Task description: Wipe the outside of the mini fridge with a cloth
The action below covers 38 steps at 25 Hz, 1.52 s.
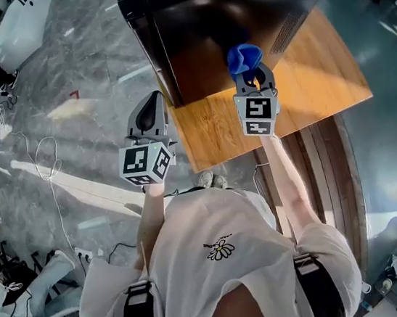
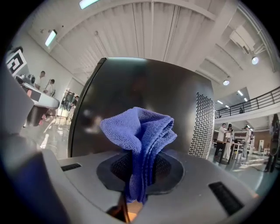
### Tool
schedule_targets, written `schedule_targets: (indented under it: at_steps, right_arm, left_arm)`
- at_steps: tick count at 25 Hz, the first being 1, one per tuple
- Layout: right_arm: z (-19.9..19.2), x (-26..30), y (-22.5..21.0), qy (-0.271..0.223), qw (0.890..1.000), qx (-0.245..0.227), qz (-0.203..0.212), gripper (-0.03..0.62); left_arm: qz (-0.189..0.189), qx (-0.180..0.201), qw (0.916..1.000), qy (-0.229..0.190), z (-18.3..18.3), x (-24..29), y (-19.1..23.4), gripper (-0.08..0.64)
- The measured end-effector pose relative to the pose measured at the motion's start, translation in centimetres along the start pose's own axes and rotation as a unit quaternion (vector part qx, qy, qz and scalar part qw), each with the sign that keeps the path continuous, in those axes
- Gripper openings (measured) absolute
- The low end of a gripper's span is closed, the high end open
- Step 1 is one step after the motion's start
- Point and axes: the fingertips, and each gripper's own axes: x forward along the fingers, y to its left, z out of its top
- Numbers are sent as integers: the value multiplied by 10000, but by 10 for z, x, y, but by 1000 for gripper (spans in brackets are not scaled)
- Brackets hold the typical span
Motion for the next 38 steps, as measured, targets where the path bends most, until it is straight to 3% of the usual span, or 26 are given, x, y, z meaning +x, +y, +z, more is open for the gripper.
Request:
schedule_targets:
  at_steps: [12,15,38]
  right_arm:
    - [-46,2,-111,444,9918,226,-1179,72]
    - [-51,4,-133,479,9903,139,-1297,72]
    - [-72,-5,-181,698,9757,601,-1989,72]
  left_arm:
    - [54,76,9998,149,-6,4,2,5]
    - [46,83,9998,183,-8,5,3,5]
    - [205,69,9997,73,-5,-10,9,5]
